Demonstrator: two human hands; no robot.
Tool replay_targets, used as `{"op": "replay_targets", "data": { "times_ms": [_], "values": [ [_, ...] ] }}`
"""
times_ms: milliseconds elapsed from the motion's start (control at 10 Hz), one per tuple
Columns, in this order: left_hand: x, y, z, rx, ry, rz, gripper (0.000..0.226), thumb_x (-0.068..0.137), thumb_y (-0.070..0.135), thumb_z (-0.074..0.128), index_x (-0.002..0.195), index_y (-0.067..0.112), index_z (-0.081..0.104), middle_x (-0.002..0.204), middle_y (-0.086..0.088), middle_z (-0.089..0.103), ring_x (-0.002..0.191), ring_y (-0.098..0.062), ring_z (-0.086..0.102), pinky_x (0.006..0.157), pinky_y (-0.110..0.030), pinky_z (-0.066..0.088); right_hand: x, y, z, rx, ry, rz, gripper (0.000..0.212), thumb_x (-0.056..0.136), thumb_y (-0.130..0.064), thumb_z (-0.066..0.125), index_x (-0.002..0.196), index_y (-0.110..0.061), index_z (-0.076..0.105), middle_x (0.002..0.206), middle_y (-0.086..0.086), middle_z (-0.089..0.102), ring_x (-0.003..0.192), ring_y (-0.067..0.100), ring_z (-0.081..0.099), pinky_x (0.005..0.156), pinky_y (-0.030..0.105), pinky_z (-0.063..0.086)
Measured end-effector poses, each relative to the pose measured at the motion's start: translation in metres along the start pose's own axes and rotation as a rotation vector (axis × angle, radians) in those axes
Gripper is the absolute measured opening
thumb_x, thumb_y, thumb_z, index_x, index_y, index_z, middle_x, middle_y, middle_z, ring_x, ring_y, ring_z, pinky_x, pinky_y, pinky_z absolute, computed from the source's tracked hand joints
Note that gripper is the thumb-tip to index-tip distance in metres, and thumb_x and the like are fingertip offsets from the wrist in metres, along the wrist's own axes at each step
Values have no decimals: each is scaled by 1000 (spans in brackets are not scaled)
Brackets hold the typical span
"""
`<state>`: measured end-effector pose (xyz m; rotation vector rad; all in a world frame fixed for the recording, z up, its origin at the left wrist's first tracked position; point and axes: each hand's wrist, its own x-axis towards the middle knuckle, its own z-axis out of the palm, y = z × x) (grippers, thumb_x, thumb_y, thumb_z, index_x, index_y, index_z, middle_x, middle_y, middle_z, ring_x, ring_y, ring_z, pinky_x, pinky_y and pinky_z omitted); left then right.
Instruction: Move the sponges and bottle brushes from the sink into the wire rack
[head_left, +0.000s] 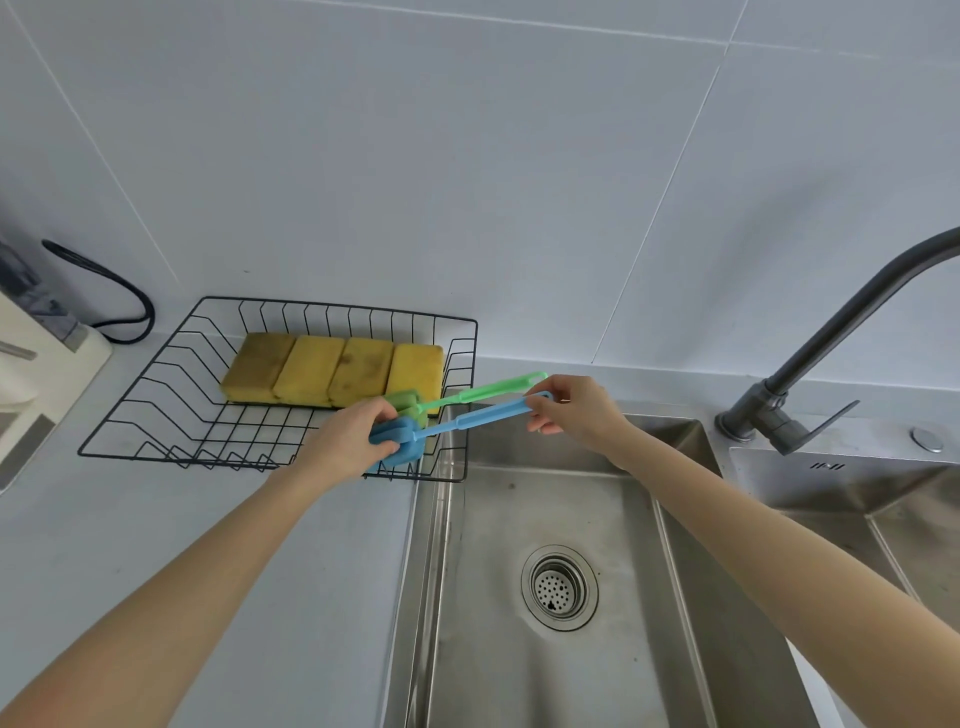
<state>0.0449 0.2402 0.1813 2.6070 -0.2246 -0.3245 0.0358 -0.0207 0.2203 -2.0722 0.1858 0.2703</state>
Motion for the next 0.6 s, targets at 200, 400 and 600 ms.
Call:
{"op": "replay_targets", "data": {
  "times_ms": [200, 400, 600],
  "values": [
    [15, 2, 8, 58, -63, -44, 32, 79, 17, 68, 106, 10, 54, 116, -10, 57, 100, -23, 56, 86, -36, 47, 0, 5, 5, -118, -5, -25, 10, 90, -13, 57, 96, -8, 64, 67, 2, 66, 50, -1, 60, 55, 6, 51],
    [22, 4, 9, 64, -96, -74, 34, 77, 17, 70, 106, 11, 53, 115, -10, 54, 91, -17, 49, 79, -30, 41, -1, 7, 8, -135, 5, -8, 15, 91, -14, 55, 102, -6, 62, 76, 6, 65, 56, 5, 57, 72, 24, 55],
    [18, 6, 6, 43, -130, -75, 41, 78, 19, 70, 114, 10, 53, 121, -10, 57, 107, -23, 55, 85, -31, 43, -3, 7, 11, -205, 47, -12, 26, 92, -20, 54, 115, -11, 55, 89, 5, 60, 63, 10, 52, 50, 8, 40]
  ]
}}
